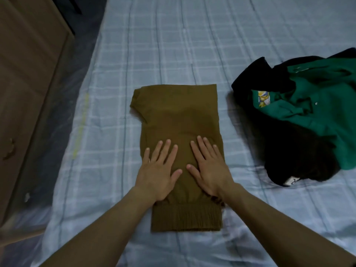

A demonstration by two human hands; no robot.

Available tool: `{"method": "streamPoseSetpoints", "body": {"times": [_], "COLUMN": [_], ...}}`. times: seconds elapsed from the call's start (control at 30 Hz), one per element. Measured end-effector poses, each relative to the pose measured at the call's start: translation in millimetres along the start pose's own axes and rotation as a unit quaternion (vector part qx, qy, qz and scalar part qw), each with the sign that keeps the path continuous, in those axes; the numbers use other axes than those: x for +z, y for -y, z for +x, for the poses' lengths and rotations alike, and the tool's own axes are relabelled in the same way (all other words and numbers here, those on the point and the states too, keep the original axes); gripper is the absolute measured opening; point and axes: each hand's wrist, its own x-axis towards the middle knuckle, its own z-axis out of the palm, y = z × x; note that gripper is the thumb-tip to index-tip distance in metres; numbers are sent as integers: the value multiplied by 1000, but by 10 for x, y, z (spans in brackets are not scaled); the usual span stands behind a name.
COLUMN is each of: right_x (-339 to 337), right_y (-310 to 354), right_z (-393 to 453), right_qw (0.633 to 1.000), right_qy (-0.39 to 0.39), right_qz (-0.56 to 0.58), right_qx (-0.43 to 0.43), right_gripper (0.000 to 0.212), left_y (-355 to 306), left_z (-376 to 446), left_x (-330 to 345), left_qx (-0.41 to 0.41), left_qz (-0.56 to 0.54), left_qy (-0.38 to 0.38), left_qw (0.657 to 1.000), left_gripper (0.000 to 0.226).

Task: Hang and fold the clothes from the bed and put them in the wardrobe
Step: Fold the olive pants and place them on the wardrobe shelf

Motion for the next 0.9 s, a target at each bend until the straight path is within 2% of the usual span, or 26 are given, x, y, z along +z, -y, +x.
{"method": "streamPoseSetpoints", "body": {"times": [0.1, 0.27, 0.37, 0.47, 0.57, 0.7, 0.8, 0.9], "right_x": [154, 45, -186, -349, -405, -320, -270, -351], "right_y": [-143, -73, -19, -26, -37, -177, -382, -514], "right_z": [-27, -4, 154, 465, 878, 1382, 1556, 1693], "right_qw": [1000, 1000, 998, 997, 997, 999, 1000, 990], "right_qy": [-14, 0, -34, -60, -66, -28, -23, -44], "right_qz": [-14, 16, 39, 51, 33, 0, -8, 41], "right_qx": [-3, 6, 25, 7, -21, -36, 13, 124], "right_gripper": [73, 73, 62, 54, 57, 68, 71, 68], "left_y": [48, -12, -51, -36, 68, 372, 674, 766], "left_z": [-9, -11, 109, 412, 894, 1414, 1523, 1547], "left_x": [160, 79, -86, -278, -461, -450, -345, -383], "left_qx": [-2, -18, -47, -57, -33, -15, -28, -64], "left_qz": [-4, -23, -62, -60, -44, -17, -4, -71], "left_qy": [-3, -16, -48, -82, -104, -62, -46, -56], "left_qw": [1000, 999, 996, 993, 993, 998, 999, 994], "left_gripper": [75, 71, 64, 64, 65, 68, 67, 70]}}
